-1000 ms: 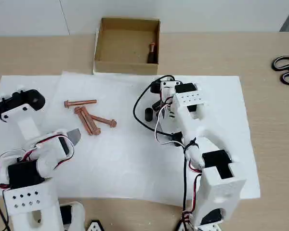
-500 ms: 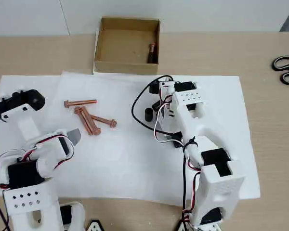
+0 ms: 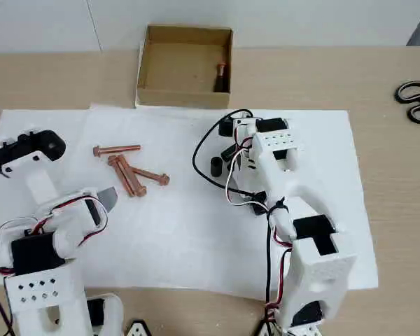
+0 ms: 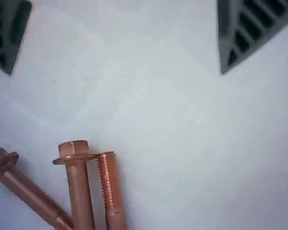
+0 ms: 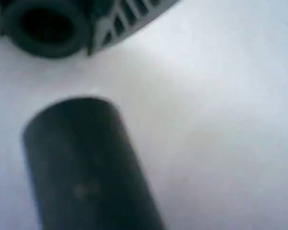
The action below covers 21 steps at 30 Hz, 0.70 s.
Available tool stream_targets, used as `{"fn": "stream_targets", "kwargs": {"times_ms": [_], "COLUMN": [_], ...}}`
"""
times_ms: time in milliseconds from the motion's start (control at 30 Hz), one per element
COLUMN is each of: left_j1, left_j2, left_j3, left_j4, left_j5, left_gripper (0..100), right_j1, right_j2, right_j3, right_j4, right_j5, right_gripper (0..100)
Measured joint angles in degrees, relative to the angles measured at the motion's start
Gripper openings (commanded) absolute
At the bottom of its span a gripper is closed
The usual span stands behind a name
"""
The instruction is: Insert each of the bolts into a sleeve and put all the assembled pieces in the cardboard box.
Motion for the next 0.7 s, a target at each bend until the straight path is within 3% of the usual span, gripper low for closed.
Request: {"fn": "stream_targets", "kwargs": {"times_ms": [400, 533, 700], "left_j1": [0.0, 0.0, 1.7], "left_j2": [2.3, 12.0, 28.7], "left_j3": [-6.3, -12.4, -22.2], "left_j4": [0.0, 0.0, 0.0], "left_j5": [0.0, 0.3, 6.3], "left_gripper": [26, 26, 26], "right_j1": [0.0, 2.3, 4.7], "right_j2": [-13.3, -18.5, -24.0], "right_j3": [-4.0, -4.0, -4.0], "right_j4": [12.6, 14.5, 14.9], "right_j5": [0.4, 0.4, 0.4], "right_gripper": [0.4, 0.4, 0.4]}}
